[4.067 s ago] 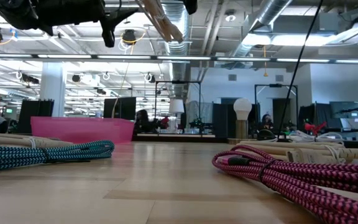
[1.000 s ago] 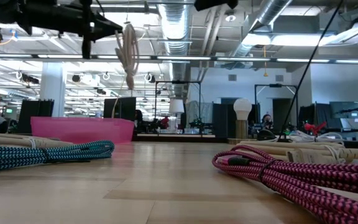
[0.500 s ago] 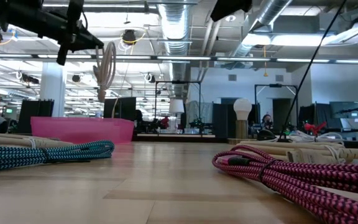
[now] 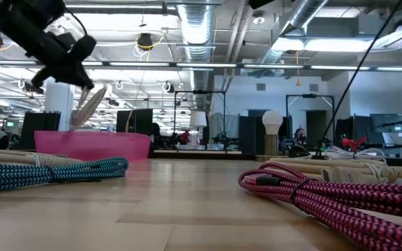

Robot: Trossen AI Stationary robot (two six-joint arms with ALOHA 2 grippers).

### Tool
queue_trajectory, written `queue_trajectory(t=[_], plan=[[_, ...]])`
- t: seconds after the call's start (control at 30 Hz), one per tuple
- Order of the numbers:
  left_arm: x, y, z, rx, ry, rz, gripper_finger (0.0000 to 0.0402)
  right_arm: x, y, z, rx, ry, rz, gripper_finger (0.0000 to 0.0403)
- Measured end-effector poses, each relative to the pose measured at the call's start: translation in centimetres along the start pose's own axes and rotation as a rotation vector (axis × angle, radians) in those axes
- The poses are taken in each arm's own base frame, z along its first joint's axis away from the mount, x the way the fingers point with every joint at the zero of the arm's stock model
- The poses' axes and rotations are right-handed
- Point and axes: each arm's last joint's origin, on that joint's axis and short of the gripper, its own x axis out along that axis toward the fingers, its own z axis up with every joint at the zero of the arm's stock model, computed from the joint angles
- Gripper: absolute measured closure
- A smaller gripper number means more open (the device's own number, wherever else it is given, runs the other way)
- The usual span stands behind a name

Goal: Pick & Place USB Port
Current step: Put the brown USB cable into the red bin, then put the red charger cable into the blue bin

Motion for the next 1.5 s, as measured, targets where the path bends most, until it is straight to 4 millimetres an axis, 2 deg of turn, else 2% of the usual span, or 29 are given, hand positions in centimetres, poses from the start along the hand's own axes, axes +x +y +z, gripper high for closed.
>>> queue_trajectory(t=[0.23,0.4,0.73,0.9,1.23,1.5], plan=[[0.0,0.5,0.0,0.069,-0.042,0.153,0.0387,-0.3,-0.2,0.0,0.004,-0.009,-0.017,0.0333],[0.5,0.5,-0.1,0.094,-0.015,0.176,0.0387,-0.3,-0.2,0.0,0.003,-0.009,-0.017,0.0333],[4.8,0.8,-2.7,0.109,0.095,0.173,0.0387,-0.3,-0.3,0.0,0.004,-0.013,-0.045,0.0333],[6.0,0.8,-3.3,0.106,0.103,0.181,0.0383,-0.3,-0.3,0.0,0.004,-0.013,-0.045,0.0333],[6.4,0.8,-3.2,0.109,0.081,0.196,0.0342,-0.3,-0.3,0.0,0.003,-0.012,-0.045,0.0333],[6.5,0.2,-3.1,0.093,0.108,0.043,0.0327,-0.3,-0.3,0.0,0.001,-0.008,-0.046,0.0333]])
